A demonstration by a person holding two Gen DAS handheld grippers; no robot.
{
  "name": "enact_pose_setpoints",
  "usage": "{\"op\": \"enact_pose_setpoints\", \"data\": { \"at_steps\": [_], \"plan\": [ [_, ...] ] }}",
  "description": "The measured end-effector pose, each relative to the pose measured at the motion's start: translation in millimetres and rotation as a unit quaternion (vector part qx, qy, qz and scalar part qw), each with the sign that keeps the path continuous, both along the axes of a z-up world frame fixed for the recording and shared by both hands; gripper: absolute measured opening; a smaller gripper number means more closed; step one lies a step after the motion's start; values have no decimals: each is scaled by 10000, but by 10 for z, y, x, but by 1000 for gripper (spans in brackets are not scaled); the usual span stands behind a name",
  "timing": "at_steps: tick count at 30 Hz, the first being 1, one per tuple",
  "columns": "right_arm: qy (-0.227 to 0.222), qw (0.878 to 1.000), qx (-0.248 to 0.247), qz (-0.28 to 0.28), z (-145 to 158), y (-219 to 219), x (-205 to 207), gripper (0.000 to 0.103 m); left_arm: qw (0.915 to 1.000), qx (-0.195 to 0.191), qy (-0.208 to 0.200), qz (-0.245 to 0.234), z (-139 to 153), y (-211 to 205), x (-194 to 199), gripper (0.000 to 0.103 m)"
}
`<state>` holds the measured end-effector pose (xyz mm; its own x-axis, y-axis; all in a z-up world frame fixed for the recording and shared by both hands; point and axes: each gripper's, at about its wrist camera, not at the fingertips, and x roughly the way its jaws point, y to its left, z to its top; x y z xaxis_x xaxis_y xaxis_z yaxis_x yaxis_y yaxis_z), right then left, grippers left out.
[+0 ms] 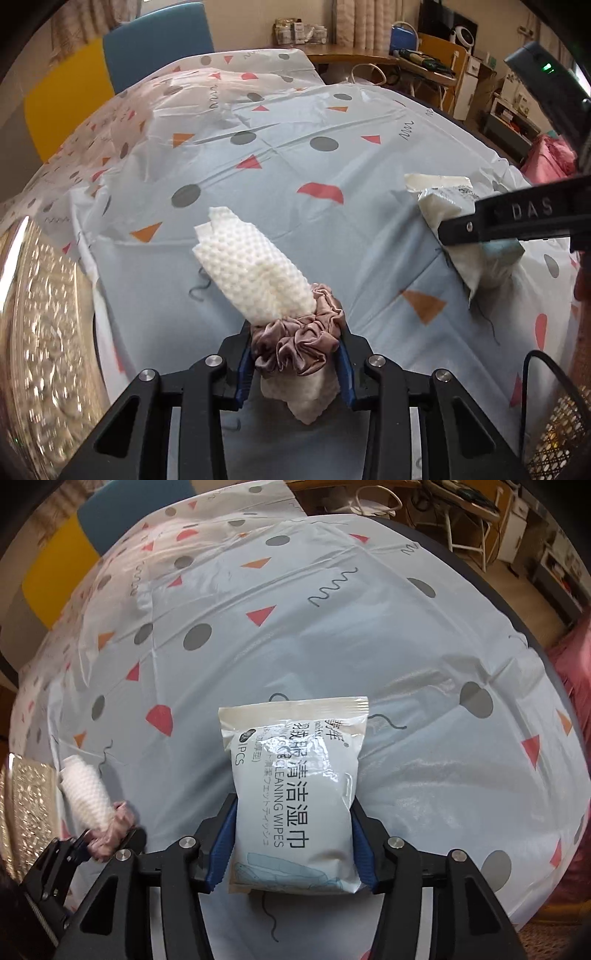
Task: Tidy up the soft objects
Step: 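Carry the mesh puff over the gold tray with the left gripper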
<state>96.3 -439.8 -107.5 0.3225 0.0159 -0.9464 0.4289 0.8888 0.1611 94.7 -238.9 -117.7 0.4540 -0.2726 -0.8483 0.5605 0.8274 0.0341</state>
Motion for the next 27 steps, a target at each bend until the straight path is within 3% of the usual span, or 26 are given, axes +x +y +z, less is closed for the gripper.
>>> {"op": "enact_pose_setpoints", "data": {
  "at_steps": [8, 14, 16, 27],
  "plan": [
    [-216, 9982, -385, 405, 37, 169, 75, 49, 9998, -57, 148, 80, 92, 31, -5, 34],
    [-88, 9948, -649, 782, -34, 327, 102, 56, 9986, -448, -281, 79, 572, 67, 13, 34],
    [-45, 9914, -908, 941, -37, 399, 77, 56, 9976, -570, -387, 104, 730, 85, 45, 34],
    [-73, 9854, -1201, 1201, -42, 519, 94, 55, 9882, -1047, -904, 664, 1501, 479, 384, 34]
  ]
}}
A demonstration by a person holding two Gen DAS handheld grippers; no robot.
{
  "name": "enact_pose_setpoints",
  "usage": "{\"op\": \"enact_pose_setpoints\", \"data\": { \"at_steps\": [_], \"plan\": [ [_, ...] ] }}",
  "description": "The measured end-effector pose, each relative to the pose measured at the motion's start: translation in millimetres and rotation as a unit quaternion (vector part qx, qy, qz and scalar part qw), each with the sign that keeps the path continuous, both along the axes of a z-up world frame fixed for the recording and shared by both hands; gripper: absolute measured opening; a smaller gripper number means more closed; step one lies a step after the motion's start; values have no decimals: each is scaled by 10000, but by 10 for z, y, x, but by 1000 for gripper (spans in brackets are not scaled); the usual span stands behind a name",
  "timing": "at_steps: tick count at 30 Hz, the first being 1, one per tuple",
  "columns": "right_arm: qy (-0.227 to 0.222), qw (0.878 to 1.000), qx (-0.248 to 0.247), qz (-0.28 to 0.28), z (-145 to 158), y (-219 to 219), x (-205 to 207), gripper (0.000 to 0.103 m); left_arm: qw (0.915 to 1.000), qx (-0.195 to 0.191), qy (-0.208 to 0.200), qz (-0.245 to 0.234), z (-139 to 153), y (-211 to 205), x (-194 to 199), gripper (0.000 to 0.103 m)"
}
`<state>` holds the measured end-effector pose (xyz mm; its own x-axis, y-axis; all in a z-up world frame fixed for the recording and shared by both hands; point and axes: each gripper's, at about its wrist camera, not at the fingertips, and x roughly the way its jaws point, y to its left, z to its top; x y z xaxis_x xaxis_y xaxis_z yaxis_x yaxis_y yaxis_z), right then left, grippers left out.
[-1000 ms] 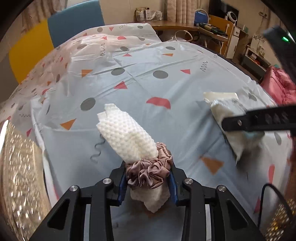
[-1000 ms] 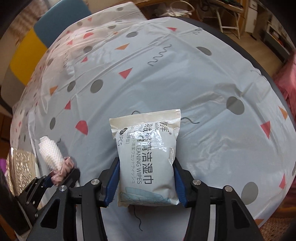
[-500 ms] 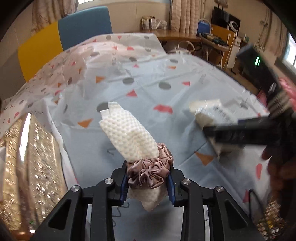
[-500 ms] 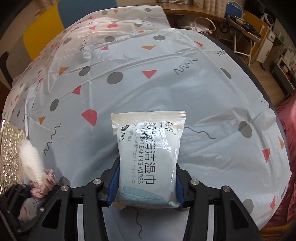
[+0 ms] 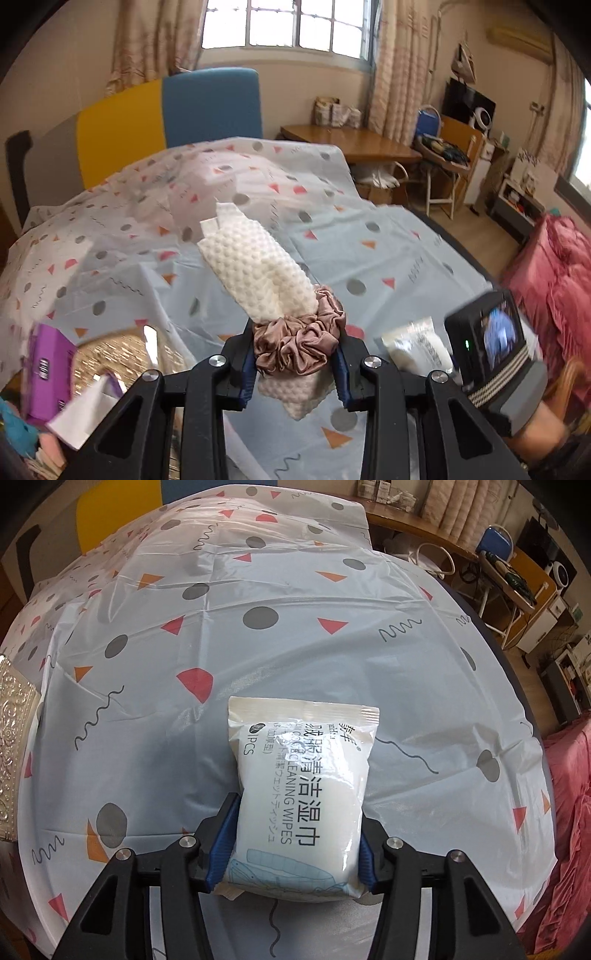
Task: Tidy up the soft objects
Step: 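Carry the mesh puff over the gold tray with the left gripper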
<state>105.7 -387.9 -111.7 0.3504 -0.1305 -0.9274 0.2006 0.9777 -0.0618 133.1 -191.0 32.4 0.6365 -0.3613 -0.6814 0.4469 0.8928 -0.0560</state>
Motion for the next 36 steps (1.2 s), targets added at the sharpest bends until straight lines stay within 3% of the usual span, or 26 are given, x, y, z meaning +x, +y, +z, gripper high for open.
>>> {"op": "enact_pose_setpoints", "data": {
  "at_steps": [8, 12, 24, 36],
  "plan": [
    [3, 9998, -144, 98, 1, 60, -20, 54, 9954, -237, -544, 751, 450, 814, 130, 35],
    [64, 9996, -222, 158, 0, 122, -12, 54, 9903, -278, -750, 1139, 521, 1337, 34, 35],
    [44, 9989, -404, 241, -13, 169, 20, 54, 9730, -208, -895, 2118, 356, 2646, -490, 35],
    [6, 9961, -781, 415, -22, 331, -18, 54, 9552, -163, -589, 2895, -41, 3344, -912, 35]
  ]
}}
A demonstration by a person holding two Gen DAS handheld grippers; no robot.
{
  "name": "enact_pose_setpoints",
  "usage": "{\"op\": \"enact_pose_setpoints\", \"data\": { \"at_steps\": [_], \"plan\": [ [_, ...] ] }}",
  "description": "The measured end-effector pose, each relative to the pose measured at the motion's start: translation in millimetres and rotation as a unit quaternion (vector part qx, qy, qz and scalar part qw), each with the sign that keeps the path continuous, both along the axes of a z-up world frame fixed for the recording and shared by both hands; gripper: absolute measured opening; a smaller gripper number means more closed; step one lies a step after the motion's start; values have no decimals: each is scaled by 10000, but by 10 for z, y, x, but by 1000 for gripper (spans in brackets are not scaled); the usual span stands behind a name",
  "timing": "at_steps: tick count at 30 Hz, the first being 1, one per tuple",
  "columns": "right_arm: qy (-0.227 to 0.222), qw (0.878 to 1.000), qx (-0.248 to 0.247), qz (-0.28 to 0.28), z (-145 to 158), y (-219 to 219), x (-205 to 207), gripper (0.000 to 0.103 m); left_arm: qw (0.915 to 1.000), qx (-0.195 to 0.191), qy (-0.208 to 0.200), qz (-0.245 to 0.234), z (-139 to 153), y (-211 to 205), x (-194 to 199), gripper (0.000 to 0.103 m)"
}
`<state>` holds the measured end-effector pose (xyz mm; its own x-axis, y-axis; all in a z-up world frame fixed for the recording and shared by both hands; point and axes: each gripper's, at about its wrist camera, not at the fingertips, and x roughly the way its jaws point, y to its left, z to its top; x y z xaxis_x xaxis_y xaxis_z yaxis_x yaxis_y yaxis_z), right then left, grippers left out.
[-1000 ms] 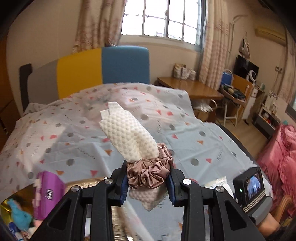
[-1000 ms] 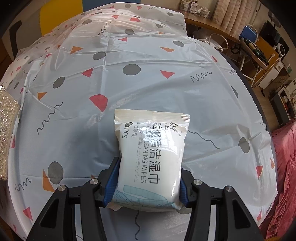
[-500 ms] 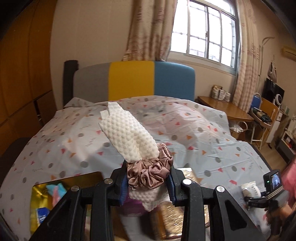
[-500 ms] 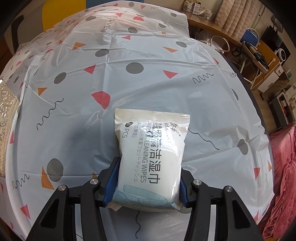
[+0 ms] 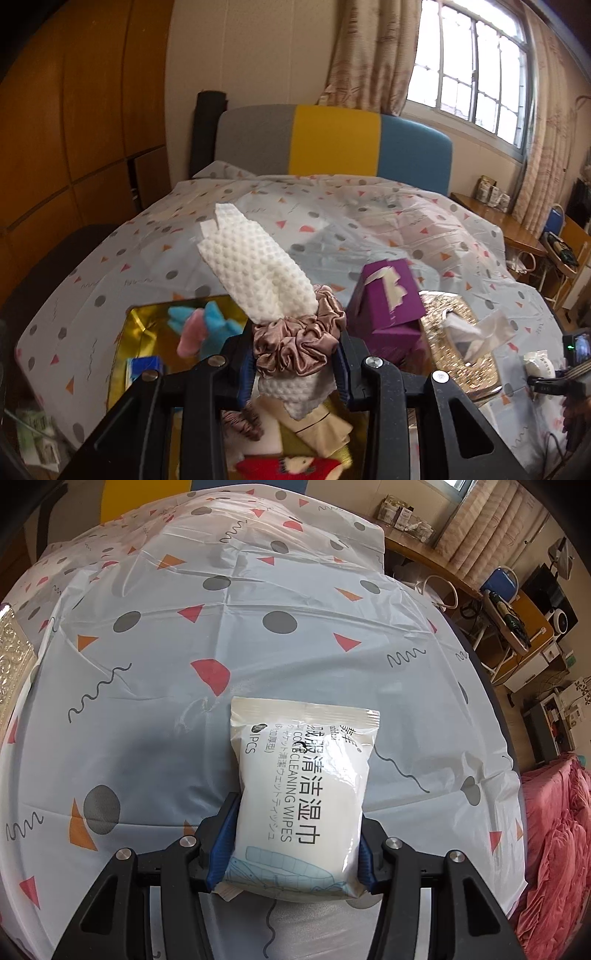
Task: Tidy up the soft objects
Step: 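Carry the mesh puff over the gold tray with the left gripper, then open the left gripper to release the mesh puff into the tray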
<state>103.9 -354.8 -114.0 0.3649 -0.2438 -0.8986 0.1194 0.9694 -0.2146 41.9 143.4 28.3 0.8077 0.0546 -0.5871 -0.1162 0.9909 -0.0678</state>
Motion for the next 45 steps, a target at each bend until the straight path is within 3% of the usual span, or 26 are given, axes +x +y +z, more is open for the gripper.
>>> {"op": "enact_pose_setpoints", "data": {
  "at_steps": [10, 21, 28, 33, 39, 45],
  "plan": [
    [-13, 10000, -29, 40, 4, -13, 8, 54, 9979, -80, 444, 465, -382, 395, -192, 35],
    [-31, 9997, -187, 159, 3, 44, -8, 54, 9833, -999, 801, 1295, -644, 1293, -743, 35],
    [-33, 9995, -237, 191, 10, 71, -22, 54, 9782, -1239, 1110, 1243, -857, 1299, -651, 35],
    [-31, 9995, -248, 196, 10, 72, -19, 54, 9765, -1124, 1519, 1040, -1043, 1159, -516, 39],
    [-23, 9995, -250, 200, 10, 69, -18, 54, 9770, -866, 1591, 1124, -1113, 1114, -491, 56],
    [-18, 9995, -249, 189, 10, 77, -10, 54, 9805, -165, 1484, 1275, -1107, 1024, -486, 57]
  ]
}}
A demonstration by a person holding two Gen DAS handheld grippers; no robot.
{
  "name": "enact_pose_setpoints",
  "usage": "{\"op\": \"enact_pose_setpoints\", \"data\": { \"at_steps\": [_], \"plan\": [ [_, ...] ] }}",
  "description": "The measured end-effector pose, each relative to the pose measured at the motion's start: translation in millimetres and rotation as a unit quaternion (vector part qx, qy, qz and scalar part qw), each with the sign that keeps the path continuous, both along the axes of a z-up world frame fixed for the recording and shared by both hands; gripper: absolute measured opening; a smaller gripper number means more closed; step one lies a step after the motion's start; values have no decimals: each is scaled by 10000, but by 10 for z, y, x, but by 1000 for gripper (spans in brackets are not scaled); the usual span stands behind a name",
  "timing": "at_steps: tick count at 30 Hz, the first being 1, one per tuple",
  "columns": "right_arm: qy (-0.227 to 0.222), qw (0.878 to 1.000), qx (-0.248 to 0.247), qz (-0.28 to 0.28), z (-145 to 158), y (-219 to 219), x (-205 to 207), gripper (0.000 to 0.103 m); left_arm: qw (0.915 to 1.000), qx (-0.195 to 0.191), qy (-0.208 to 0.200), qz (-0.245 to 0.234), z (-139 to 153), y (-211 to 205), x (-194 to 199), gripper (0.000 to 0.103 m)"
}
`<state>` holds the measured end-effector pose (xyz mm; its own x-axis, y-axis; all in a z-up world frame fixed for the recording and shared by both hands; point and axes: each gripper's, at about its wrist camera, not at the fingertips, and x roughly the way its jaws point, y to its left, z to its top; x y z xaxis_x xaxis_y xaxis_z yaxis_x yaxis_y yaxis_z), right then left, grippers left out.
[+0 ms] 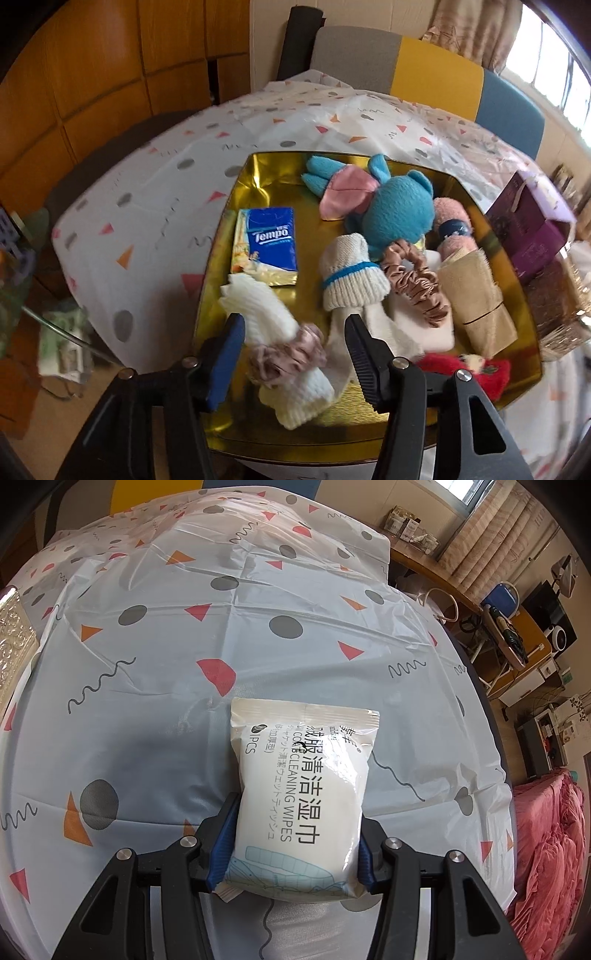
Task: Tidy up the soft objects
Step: 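Open the left gripper to release the mesh puff into the tray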
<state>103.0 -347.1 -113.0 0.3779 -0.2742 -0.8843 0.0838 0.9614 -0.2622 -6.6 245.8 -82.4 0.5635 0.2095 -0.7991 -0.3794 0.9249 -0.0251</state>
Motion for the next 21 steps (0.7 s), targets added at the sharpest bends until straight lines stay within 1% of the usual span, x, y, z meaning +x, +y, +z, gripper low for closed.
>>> {"op": "enact_pose_setpoints", "data": {
  "at_steps": [4, 6, 8, 9, 10, 11, 13, 15, 17, 18, 21],
  "plan": [
    [8, 10000, -13, 18, -2, 2, 4, 53, 9998, 187, -52, 54, -22, -52, -30, 57],
    [8, 10000, -40, 35, -3, 14, 2, 53, 9996, 221, -128, 94, 13, -71, -41, 57],
    [5, 10000, -70, 51, -3, 19, 0, 53, 9989, 387, -253, 71, 81, -121, -51, 58],
    [6, 10000, -78, 53, -3, 21, 0, 53, 9986, 417, -317, 47, 115, -137, -58, 59],
    [7, 10000, -74, 49, -3, 19, 0, 53, 9985, 380, -384, 29, 149, -141, -64, 63],
    [9, 10000, -57, 37, -4, 15, -1, 53, 9985, 334, -427, 36, 171, -139, -70, 64],
    [25, 10000, 55, -38, -2, -16, 4, 53, 9984, 288, -486, 48, 219, -137, -75, 64],
    [84, 9987, 412, -285, 1, -99, 13, 53, 9982, 292, -528, 31, 263, -155, -78, 65],
    [164, 9944, 898, -542, 3, -200, 4, 53, 9981, 228, -574, -8, 287, -178, -88, 66],
    [177, 9928, 1024, -601, 8, -220, -6, 53, 9980, 218, -599, -15, 300, -185, -90, 66],
    [174, 9942, 879, -590, 13, -152, -12, 53, 9977, 181, -645, -47, 333, -200, -93, 67]
  ]
}}
